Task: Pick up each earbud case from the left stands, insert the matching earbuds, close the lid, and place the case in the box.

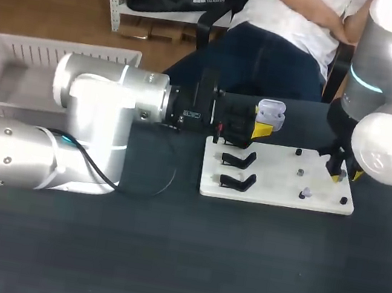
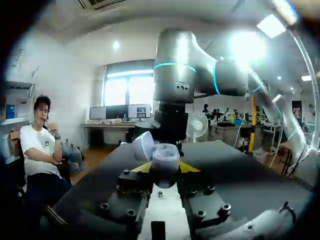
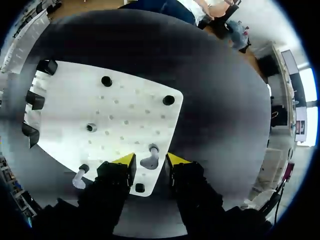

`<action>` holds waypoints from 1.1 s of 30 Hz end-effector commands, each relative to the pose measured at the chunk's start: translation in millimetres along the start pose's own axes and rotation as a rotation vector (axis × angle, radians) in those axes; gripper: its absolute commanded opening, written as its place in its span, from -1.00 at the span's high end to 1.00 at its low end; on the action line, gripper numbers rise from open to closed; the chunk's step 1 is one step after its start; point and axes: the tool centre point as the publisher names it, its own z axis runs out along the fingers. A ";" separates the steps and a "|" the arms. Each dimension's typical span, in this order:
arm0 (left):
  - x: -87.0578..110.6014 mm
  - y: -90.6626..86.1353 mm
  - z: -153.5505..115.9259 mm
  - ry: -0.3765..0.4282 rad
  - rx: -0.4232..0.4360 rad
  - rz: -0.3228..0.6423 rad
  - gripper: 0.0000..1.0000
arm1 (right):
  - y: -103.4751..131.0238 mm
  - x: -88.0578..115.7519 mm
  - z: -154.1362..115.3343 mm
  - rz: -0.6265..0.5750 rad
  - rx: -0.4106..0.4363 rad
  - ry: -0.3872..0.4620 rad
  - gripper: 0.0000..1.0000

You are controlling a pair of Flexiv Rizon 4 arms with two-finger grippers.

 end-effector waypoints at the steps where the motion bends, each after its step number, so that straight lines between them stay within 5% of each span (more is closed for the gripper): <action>1: 1.0 0.0 0.6 -0.004 -0.003 0.003 1.00 | -0.4 0.7 0.0 0.005 0.003 -0.004 0.30; 17: 1.0 0.0 0.6 -0.004 -0.003 0.003 1.00 | 2.0 -2.2 1.3 0.003 0.003 0.001 0.55; 21: 1.0 0.0 0.6 -0.004 -0.003 0.003 1.00 | 1.9 -2.2 1.3 0.006 0.006 0.003 0.99; 27: 1.0 0.0 0.6 -0.004 -0.003 0.003 1.00 | 0.8 0.6 -2.5 0.013 0.006 0.011 1.00; 33: 1.0 0.0 0.6 -0.004 -0.003 0.003 1.00 | 4.1 12.2 -38.5 0.044 0.033 0.006 1.00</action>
